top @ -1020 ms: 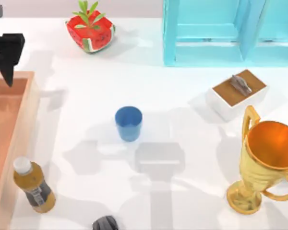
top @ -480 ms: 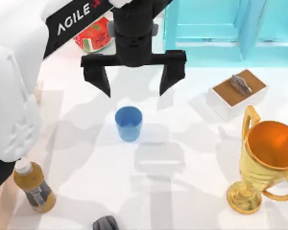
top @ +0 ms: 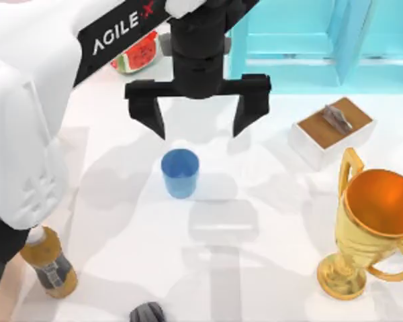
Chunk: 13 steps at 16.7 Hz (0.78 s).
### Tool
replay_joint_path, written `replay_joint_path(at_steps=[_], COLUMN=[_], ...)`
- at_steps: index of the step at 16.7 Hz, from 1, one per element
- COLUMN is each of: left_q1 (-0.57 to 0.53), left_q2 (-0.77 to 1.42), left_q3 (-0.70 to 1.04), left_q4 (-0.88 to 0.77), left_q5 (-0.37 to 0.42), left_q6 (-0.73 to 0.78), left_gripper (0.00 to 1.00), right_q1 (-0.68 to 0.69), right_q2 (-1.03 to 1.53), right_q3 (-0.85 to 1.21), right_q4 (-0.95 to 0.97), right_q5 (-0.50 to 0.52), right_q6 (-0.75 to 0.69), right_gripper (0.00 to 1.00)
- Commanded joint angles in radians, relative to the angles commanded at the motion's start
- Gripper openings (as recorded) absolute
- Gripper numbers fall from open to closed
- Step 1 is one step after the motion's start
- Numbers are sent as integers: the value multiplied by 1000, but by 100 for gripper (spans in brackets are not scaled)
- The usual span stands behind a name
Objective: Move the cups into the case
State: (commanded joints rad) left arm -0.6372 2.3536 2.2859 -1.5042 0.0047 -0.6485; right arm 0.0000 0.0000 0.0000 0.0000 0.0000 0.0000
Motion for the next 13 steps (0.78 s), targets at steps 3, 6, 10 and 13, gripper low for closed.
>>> replay_joint_path(at_steps=[3,6,10,13], left_q1=[1,1,0,0], left_q2=[-1,2,8,9], left_q3=[-99,-242,-364,-369], left_q4=[99,248,374,379], left_q5=[0,0,0,0], left_q6=[1,2,1,1], left_gripper=[100,100,100,100], right_q1=[0,0,0,0], right_q2=[0,0,0,0], right_q3=[0,0,0,0], right_q4=[0,0,0,0], right_q5=[0,0,0,0], right_q6=[0,0,0,0], right_gripper=[100,100,100,100])
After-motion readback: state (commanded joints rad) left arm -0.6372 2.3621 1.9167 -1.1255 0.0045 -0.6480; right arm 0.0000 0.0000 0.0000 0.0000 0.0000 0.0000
